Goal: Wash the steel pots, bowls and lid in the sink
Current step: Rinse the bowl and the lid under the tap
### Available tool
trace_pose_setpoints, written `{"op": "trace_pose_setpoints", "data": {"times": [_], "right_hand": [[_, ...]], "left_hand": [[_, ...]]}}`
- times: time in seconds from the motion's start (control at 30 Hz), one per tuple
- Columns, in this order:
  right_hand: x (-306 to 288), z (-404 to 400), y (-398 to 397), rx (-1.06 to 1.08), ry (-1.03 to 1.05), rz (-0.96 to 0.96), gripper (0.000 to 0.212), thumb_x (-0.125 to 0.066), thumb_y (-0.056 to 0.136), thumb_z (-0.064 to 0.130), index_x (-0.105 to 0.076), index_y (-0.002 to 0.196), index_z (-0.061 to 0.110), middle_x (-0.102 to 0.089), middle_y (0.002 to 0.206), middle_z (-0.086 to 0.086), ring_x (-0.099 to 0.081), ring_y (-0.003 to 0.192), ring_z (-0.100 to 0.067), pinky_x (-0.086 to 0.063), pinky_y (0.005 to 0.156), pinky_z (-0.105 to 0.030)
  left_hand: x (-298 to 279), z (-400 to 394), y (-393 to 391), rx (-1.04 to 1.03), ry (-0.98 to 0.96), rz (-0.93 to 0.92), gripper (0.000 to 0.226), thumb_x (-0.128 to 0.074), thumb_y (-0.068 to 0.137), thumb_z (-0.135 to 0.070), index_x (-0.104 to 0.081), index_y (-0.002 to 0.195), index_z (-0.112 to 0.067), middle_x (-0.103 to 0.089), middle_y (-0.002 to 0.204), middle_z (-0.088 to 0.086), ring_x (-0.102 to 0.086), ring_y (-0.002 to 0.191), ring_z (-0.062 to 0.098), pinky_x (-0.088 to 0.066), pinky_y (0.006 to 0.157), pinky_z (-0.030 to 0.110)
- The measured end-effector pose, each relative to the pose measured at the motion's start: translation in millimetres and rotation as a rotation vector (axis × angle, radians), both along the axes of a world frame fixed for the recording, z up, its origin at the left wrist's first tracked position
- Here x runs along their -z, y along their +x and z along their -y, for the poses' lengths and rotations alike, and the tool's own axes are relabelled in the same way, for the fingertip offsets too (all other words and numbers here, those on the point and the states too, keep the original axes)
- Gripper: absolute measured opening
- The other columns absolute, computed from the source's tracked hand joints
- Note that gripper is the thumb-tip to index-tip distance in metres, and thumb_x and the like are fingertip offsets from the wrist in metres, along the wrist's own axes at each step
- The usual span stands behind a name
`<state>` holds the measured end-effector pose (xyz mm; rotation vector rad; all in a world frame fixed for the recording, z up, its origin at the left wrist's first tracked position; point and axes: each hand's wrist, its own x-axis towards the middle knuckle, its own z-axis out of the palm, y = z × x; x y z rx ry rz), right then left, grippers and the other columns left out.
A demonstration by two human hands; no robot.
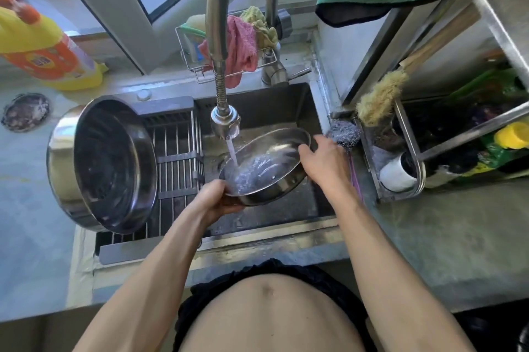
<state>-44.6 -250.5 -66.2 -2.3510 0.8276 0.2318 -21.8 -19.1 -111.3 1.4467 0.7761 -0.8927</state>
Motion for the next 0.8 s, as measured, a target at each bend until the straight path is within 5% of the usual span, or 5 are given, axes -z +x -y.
{"op": "trace_pose_setpoints", "data": {"times": [0.13,0.37,0.57,0.7,0.8], "right_hand": [[24,-6,-2,0.108,0.375,-0.165,0.031,-0.048,0.088,0.028,-0.065,0.090,0.002,-0.071,0.071,-0.018,-0.070,0.052,-0.030,-0.059,0.050,-0.038],[66,-47,-14,0.418,0.995,-0.112,0.036,-0.046,0.084,-0.016,-0.058,0.097,0.015,-0.070,0.088,-0.012,-0.069,0.071,-0.024,-0.058,0.052,-0.033],[71,-48,-18,0.377,0.842,0.286,0.040,-0.063,0.086,-0.005,-0.062,0.115,0.024,-0.072,0.100,-0.001,-0.070,0.089,-0.017,-0.061,0.075,-0.038],[57,-35,-21,0.284,0.689,0.257,0.041,-0.062,0.084,0.006,-0.063,0.116,0.030,-0.071,0.102,0.005,-0.069,0.092,-0.015,-0.060,0.078,-0.037],[56,-33,-24,0.316,0.668,0.169,0.033,-0.055,0.088,0.002,-0.065,0.113,0.020,-0.071,0.098,0.002,-0.068,0.089,-0.017,-0.061,0.079,-0.044]], "left_hand": [[-30,-13,21,0.054,0.163,0.130,0.013,-0.045,0.092,0.000,-0.057,0.095,-0.003,-0.062,0.078,0.015,-0.066,0.064,0.025,-0.064,0.056,0.044],[-66,-33,34,0.287,0.161,0.621,0.070,-0.055,0.087,0.004,-0.056,0.133,-0.049,-0.074,0.117,-0.003,-0.075,0.099,0.016,-0.065,0.079,0.043],[-40,-38,28,0.228,0.353,0.702,0.064,-0.063,0.083,-0.001,-0.054,0.142,-0.025,-0.066,0.131,-0.003,-0.062,0.120,0.013,-0.051,0.102,0.035],[-17,-31,26,0.268,0.397,0.504,0.061,-0.062,0.075,-0.006,-0.052,0.134,-0.021,-0.067,0.128,0.013,-0.065,0.110,0.031,-0.055,0.084,0.040],[-12,-15,21,0.648,0.800,0.540,0.089,-0.057,0.088,-0.006,-0.007,0.162,-0.013,-0.023,0.164,0.027,-0.032,0.147,0.045,-0.034,0.114,0.053]]}}
